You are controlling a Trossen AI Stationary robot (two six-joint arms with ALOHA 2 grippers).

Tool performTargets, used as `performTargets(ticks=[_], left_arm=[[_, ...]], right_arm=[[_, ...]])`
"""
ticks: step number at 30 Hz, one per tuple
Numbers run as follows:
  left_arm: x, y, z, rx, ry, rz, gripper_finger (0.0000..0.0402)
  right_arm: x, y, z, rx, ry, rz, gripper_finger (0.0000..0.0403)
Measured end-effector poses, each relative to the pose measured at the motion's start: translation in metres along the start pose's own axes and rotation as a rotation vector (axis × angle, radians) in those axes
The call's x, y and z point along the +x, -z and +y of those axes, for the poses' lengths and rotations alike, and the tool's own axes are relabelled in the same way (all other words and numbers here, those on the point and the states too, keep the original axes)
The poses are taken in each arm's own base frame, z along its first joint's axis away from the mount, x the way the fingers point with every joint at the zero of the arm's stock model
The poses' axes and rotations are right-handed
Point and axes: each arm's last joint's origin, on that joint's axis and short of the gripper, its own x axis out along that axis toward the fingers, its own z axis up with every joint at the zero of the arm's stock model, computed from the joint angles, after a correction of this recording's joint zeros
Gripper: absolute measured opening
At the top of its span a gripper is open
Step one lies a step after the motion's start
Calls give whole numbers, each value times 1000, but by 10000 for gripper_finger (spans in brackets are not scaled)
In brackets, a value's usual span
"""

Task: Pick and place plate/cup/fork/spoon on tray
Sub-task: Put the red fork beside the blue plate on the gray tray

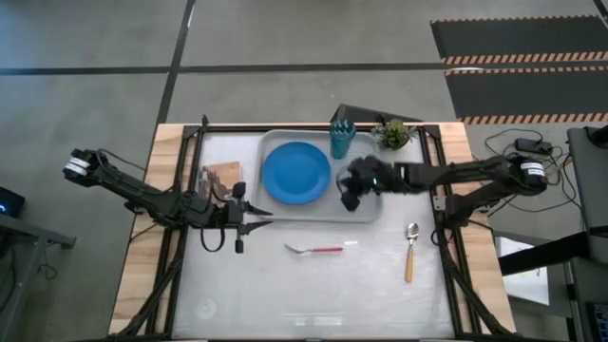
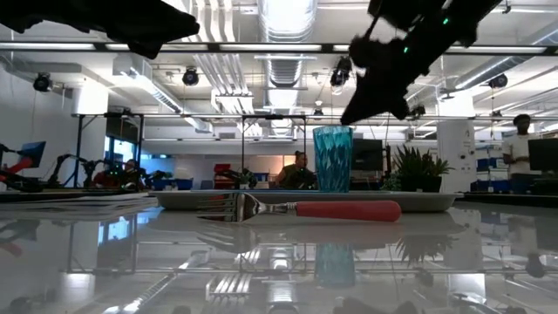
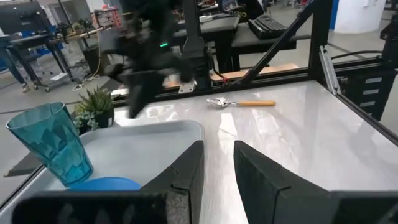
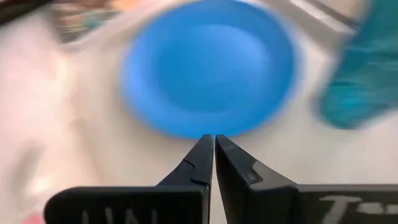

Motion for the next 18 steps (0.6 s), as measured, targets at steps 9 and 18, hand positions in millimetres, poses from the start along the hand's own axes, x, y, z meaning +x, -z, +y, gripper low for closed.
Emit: performTargets(ticks=[9,18], left_arm=[[0,3,0,-7,1,5,70],[-1,2,0,-22,1,4,70]], right_arm=[[-15,45,85,-78,-250,60,8],[-8,96,126,-142,-303,185,9]])
